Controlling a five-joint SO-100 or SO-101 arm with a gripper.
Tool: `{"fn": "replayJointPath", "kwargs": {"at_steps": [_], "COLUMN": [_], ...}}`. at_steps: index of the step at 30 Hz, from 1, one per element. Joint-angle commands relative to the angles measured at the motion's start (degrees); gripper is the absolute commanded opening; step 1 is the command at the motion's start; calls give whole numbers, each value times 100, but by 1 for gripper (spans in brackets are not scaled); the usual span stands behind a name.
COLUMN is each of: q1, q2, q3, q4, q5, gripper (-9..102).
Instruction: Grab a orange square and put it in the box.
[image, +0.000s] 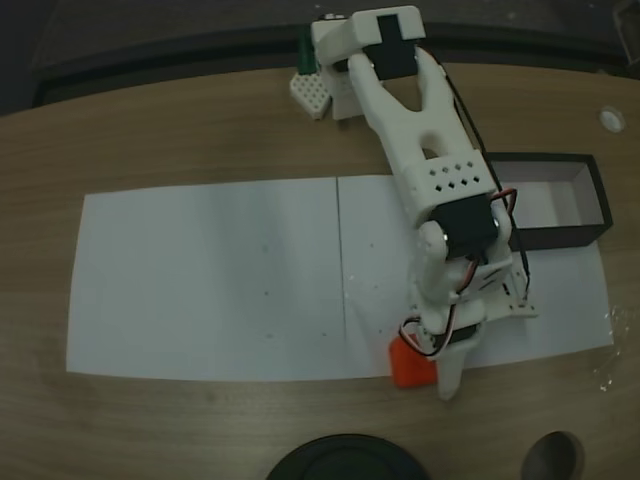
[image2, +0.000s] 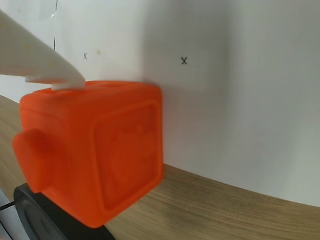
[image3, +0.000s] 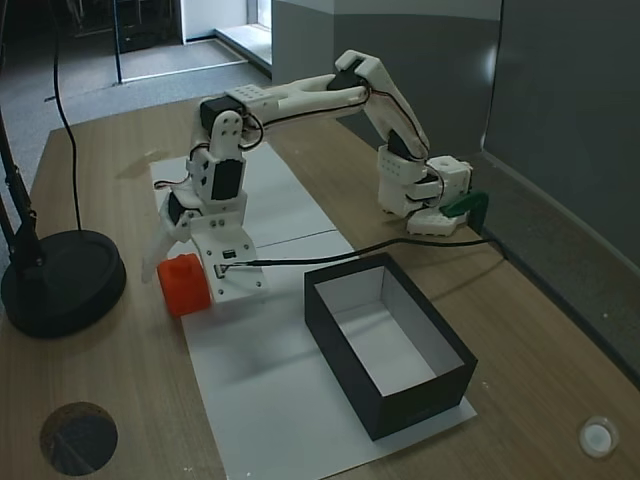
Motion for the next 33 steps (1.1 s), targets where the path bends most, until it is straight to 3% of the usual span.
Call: {"fn": "replayJointPath", "kwargs": {"at_steps": [1, 3, 8, 14, 22, 24, 29, 33], "q1": [114, 141, 220, 167, -404, -694, -1556, -2514], "q2": [-79, -237, -334, -237, 1371, 1942, 3410, 4289], "q3": [-677, -756, -782, -993, -3366, -3604, -3076, -1564], "q4": [0, 0, -26, 79, 2294, 2426, 2399, 2382], "q5": [-18, -26, -35, -35, -202, -378, -352, -352], "gripper": [34, 30, 8, 6, 7, 6, 7, 7]}}
